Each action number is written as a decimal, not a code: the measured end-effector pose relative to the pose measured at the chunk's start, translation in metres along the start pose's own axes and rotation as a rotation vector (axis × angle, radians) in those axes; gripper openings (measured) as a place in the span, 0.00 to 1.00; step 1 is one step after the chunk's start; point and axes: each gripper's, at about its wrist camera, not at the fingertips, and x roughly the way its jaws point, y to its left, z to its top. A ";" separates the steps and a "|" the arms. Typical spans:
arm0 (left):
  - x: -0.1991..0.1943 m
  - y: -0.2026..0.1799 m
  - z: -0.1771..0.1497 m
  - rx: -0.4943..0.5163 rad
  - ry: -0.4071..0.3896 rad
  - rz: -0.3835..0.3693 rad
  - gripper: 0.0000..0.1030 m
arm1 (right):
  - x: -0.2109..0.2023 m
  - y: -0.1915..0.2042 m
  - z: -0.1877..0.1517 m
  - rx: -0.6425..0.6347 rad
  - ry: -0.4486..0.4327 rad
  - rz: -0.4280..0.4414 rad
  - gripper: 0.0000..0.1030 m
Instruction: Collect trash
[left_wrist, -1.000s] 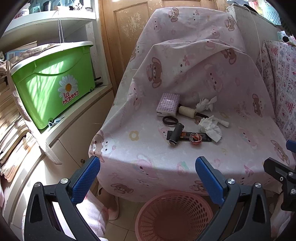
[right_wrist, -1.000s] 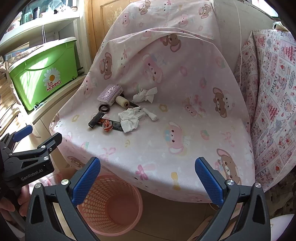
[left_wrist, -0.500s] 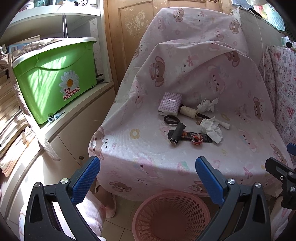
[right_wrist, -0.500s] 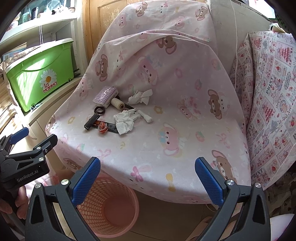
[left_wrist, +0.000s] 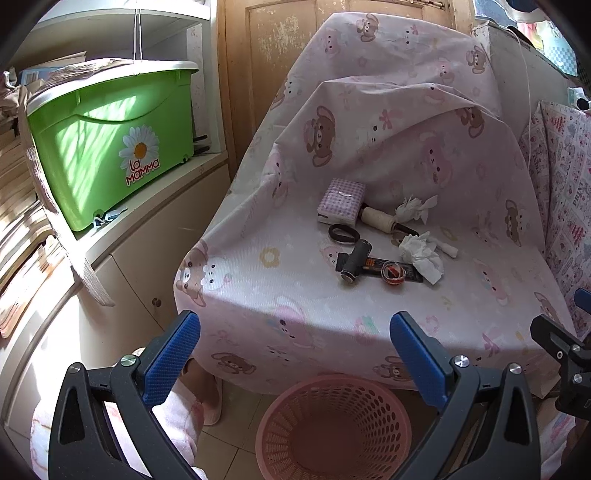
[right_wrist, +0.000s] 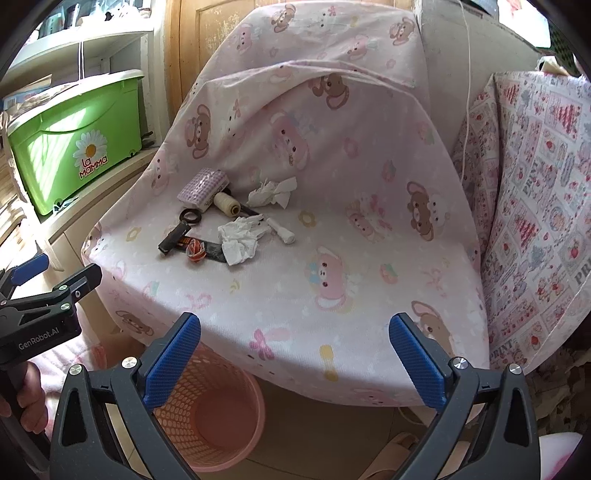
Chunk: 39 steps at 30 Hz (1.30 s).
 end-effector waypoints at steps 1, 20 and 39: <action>0.000 0.000 0.000 0.000 -0.002 0.003 0.99 | -0.001 0.001 0.000 -0.004 -0.004 -0.004 1.00; 0.002 0.001 -0.005 -0.011 0.019 -0.079 0.83 | 0.014 0.006 -0.009 0.017 0.069 0.034 0.82; 0.089 -0.035 0.064 0.183 0.289 -0.225 0.32 | 0.055 -0.002 0.048 0.003 0.169 0.160 0.25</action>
